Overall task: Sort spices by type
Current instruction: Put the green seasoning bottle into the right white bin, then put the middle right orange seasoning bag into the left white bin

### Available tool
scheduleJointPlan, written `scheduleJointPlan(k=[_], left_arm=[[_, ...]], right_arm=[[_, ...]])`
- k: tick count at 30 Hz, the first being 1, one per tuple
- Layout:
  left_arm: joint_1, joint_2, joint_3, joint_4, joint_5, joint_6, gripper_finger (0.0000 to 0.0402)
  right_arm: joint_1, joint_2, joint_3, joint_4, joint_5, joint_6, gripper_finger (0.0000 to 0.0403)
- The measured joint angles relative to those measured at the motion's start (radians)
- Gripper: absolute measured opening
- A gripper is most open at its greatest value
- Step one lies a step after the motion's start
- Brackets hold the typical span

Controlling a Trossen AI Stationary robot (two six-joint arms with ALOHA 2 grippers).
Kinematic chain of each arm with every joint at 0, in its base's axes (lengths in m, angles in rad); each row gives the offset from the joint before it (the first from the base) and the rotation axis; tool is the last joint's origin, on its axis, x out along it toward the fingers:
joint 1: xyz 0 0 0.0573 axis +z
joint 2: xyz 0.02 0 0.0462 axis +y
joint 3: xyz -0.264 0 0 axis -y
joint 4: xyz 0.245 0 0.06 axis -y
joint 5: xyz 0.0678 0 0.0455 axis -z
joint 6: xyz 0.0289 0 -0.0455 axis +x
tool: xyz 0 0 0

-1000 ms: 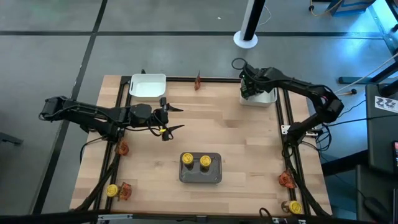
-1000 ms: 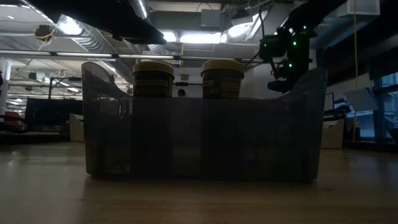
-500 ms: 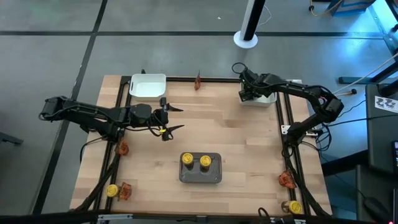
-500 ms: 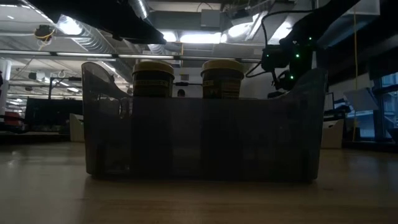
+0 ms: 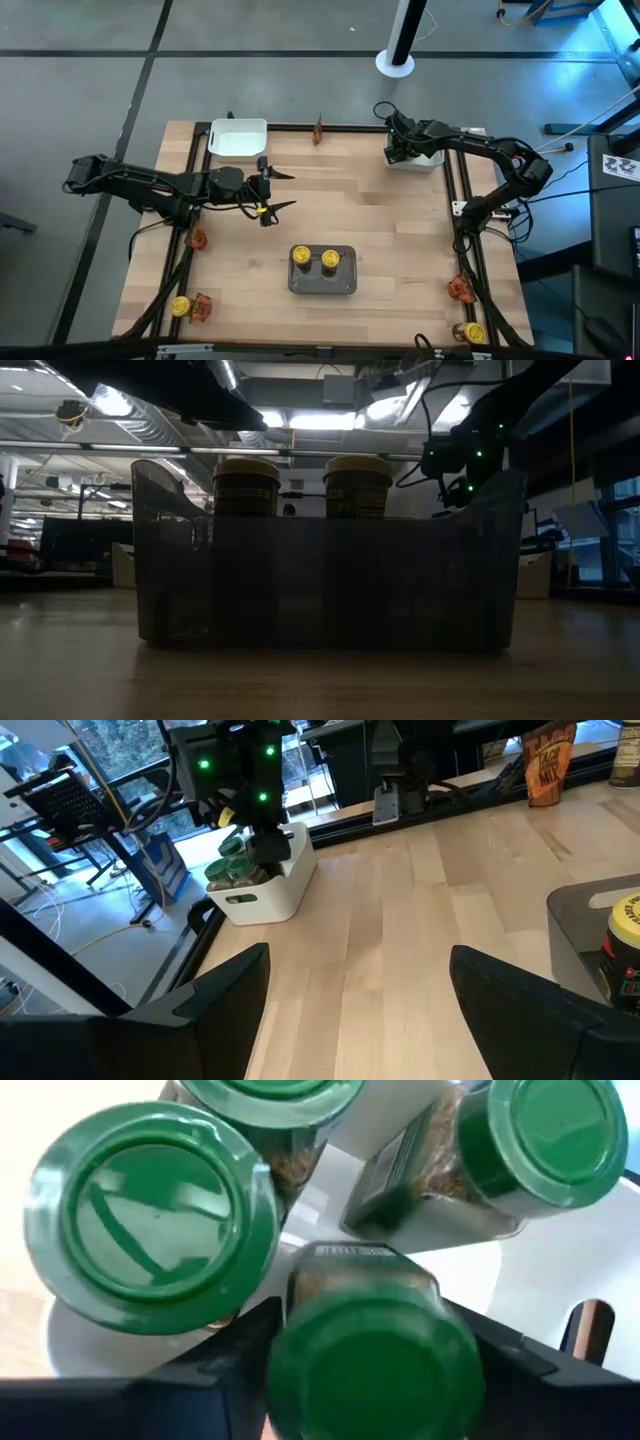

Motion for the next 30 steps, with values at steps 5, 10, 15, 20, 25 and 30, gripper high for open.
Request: scheduleJointPlan(k=[5, 10, 15, 20, 25, 30], left_arm=[[0.000, 0.000, 0.000, 0.000, 0.000, 0.000, 0.0294], [0.000, 0.000, 0.000, 0.000, 0.000, 0.000, 0.0294], [0.000, 0.000, 0.000, 0.000, 0.000, 0.003, 0.0294], [0.000, 0.000, 0.000, 0.001, 0.000, 0.003, 0.0294], [0.000, 0.000, 0.000, 0.000, 0.000, 0.003, 0.0294], [0.000, 0.000, 0.000, 0.000, 0.000, 0.003, 0.0294]], right_arm=[[0.000, 0.000, 0.000, 0.005, 0.002, -0.007, 0.0267], [0.001, -0.008, 0.000, 0.005, 0.048, -0.031, 0.0275], [0.002, -0.031, 0.048, -0.062, 0.058, -0.056, 0.0275], [0.022, -0.065, 0.140, -0.181, 0.048, -0.071, 0.0275], [0.103, -0.093, 0.233, -0.319, 0.039, -0.072, 0.0276], [0.243, -0.101, 0.293, -0.427, 0.037, -0.019, 0.0276]])
